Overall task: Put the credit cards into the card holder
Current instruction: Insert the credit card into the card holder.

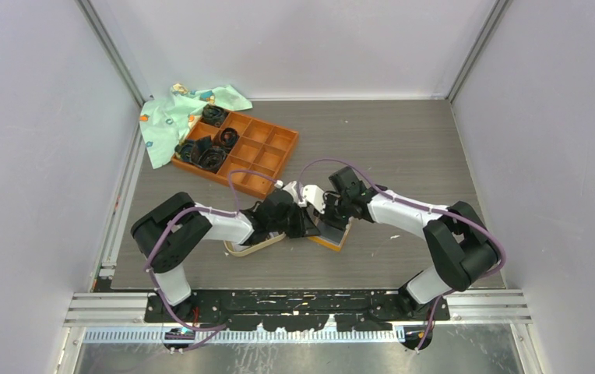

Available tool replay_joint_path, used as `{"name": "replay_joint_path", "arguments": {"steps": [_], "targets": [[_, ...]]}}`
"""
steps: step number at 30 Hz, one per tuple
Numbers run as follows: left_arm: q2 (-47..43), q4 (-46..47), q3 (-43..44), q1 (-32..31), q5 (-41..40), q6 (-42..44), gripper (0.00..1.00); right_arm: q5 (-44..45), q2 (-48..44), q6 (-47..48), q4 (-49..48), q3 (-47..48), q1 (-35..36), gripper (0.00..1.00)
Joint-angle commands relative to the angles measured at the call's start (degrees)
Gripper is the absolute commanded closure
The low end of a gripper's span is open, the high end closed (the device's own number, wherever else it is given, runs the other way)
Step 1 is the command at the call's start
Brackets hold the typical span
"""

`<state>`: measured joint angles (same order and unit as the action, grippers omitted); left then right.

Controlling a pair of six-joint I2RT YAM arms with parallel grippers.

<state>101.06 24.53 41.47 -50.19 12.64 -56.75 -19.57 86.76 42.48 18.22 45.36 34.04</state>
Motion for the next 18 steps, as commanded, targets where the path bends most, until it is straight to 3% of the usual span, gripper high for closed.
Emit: {"name": "replay_joint_path", "arguments": {"steps": [1, 8, 14, 18], "targets": [[0.06, 0.47, 1.90, -0.17, -0.55, -0.27, 0.95, 4.09, -0.83, -4.56, -8.02, 0.79, 0.58, 0.93], [0.28, -0.80, 2.07, -0.17, -1.22, -0.29, 0.96, 10.65, -1.26, -8.28, -12.39, 0.15, 0.76, 0.94], [-1.36, -0.35, 2.38, -0.24, -0.55, 1.12, 0.95, -6.04, -4.96, -5.49, 0.30, 3.52, 0.38, 0.93], [-2.52, -2.08, 3.43, -0.59, -0.86, 2.65, 0.95, -6.45, -2.42, -3.43, 4.08, 4.96, 0.35, 0.93]]}}
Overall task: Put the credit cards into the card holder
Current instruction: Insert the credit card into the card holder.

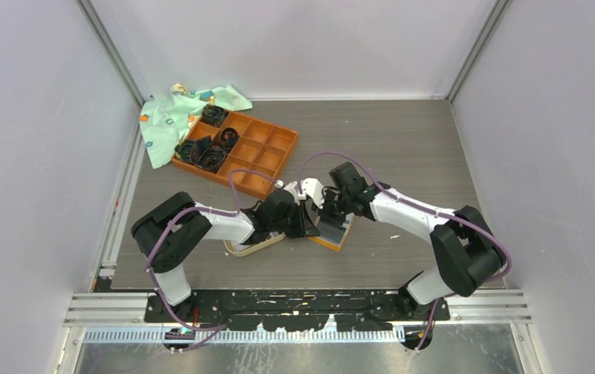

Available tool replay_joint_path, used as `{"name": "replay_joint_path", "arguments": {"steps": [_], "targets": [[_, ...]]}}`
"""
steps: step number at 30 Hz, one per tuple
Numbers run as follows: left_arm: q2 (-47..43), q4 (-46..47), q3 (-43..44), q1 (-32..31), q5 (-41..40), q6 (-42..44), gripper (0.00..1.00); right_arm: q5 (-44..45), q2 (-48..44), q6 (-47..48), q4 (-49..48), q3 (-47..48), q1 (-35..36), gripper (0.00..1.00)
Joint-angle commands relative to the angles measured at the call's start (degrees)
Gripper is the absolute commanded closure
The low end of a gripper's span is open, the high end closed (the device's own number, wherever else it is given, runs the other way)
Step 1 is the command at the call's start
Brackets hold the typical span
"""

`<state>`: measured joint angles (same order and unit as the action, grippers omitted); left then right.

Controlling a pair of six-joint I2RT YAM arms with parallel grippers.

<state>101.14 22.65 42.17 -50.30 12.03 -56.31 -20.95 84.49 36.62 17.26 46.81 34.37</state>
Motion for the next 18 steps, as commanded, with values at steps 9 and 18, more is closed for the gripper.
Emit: {"name": "replay_joint_path", "arguments": {"steps": [9, 18], "targets": [[-0.04, 0.24, 3.41, -0.58, 0.24, 1.45, 0.95, 1.41, 4.33, -0.67, 3.58, 4.87, 0.15, 0.94], [0.08, -0.78, 2.65, -0.56, -0.60, 0.99, 0.96, 5.87, 6.34, -3.05, 1.58, 5.34, 0.26, 0.94]]}}
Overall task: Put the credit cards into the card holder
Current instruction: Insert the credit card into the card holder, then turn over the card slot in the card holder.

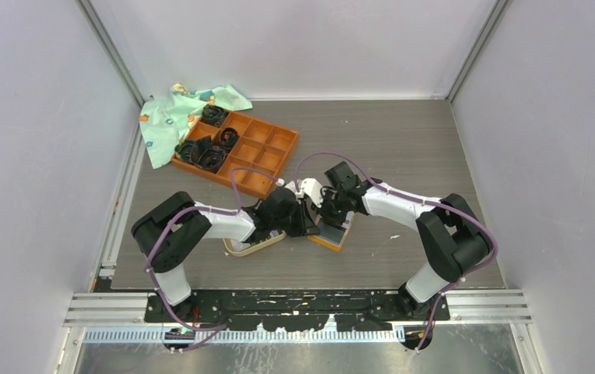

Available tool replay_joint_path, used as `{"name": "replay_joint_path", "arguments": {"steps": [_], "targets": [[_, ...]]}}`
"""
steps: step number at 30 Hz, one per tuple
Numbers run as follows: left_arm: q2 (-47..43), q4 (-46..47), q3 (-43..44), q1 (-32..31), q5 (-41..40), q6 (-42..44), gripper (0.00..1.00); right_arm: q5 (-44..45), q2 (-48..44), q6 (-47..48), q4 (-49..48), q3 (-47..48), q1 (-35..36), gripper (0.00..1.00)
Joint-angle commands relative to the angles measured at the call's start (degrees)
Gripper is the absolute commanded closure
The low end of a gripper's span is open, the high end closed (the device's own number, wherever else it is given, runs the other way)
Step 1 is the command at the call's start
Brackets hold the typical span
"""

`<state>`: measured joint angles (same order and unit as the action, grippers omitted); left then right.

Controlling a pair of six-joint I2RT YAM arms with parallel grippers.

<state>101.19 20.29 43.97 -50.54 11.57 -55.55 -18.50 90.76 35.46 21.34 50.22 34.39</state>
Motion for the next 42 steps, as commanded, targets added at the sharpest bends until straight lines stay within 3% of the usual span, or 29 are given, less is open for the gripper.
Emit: {"name": "replay_joint_path", "arguments": {"steps": [1, 7, 11, 12, 17, 25, 26, 31, 32, 42], "targets": [[0.11, 1.33, 0.86, -0.29, -0.23, 0.18, 0.96, 4.48, -0.02, -2.27, -3.07, 1.79, 0.24, 0.94], [0.78, -0.25, 1.81, -0.26, -0.37, 0.31, 0.97, 8.05, -1.36, -3.57, -5.93, 0.94, 0.18, 0.94], [-0.04, 0.10, 2.22, -0.39, -0.11, 1.08, 0.96, 0.79, -2.68, -3.55, -1.20, 3.08, -0.10, 0.93], [-2.77, 0.79, 2.39, -0.47, 0.53, 2.73, 0.95, -4.30, -4.93, -4.07, 3.54, 5.01, -1.71, 0.87], [-10.18, -1.39, 2.88, -2.30, -2.29, 9.19, 0.93, -9.86, -8.09, -6.98, 6.13, 5.71, -8.51, 0.68], [-26.72, -1.82, -4.28, -4.08, -14.42, 20.70, 0.88, -16.29, 1.91, -10.81, 21.47, 15.32, -19.57, 0.66], [-28.98, -0.15, -6.14, -4.12, -15.27, 22.44, 0.86, -16.04, 2.90, -10.96, 22.21, 15.88, -19.94, 0.66], [-38.07, 10.20, -17.87, -3.82, -23.49, 24.45, 0.23, -14.14, 5.69, -10.93, 24.10, 17.11, -20.07, 0.65], [-39.26, 12.16, -19.72, -3.66, -23.74, 23.97, 0.19, -13.63, 6.15, -10.87, 24.30, 17.37, -20.11, 0.65], [-40.67, 11.83, -22.58, -3.47, -19.48, 22.07, 0.23, -9.16, 10.21, -11.56, 25.52, 18.86, -20.14, 0.65]]}}
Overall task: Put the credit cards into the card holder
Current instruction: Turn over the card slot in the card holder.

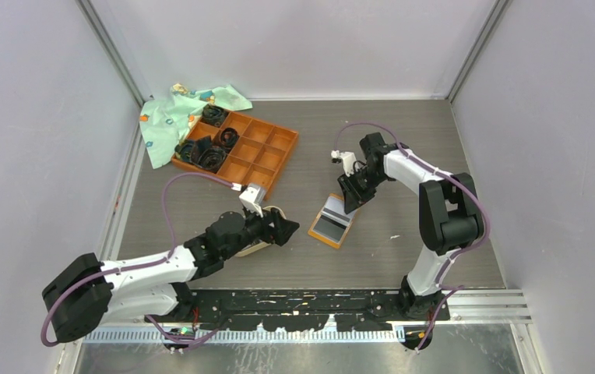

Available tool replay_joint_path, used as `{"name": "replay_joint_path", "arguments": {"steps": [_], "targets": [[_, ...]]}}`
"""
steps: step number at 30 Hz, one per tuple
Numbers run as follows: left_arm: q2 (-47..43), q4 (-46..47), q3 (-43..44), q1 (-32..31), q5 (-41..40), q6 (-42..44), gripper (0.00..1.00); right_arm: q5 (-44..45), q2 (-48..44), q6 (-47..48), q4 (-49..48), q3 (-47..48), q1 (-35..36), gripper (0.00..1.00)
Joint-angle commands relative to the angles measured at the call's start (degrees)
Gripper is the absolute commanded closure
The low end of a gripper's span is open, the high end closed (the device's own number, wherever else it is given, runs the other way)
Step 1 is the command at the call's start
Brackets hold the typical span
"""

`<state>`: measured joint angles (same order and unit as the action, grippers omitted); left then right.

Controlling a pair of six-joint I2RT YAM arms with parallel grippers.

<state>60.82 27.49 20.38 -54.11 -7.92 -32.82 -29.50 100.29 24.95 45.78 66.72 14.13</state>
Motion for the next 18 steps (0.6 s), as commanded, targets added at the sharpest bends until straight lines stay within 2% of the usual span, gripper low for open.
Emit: {"name": "replay_joint_path", "arguments": {"steps": [1, 18], "targets": [[0.25, 5.16, 0.87, 0.14, 0.58, -1.04, 0.23, 2.34, 0.93, -1.11, 1.00, 2.40, 0.19, 0.64], [8.21, 11.92, 1.17, 0.11, 7.56, -4.84, 0.33, 5.73, 3.40, -2.12, 0.33, 3.06, 0.15, 0.53]]}}
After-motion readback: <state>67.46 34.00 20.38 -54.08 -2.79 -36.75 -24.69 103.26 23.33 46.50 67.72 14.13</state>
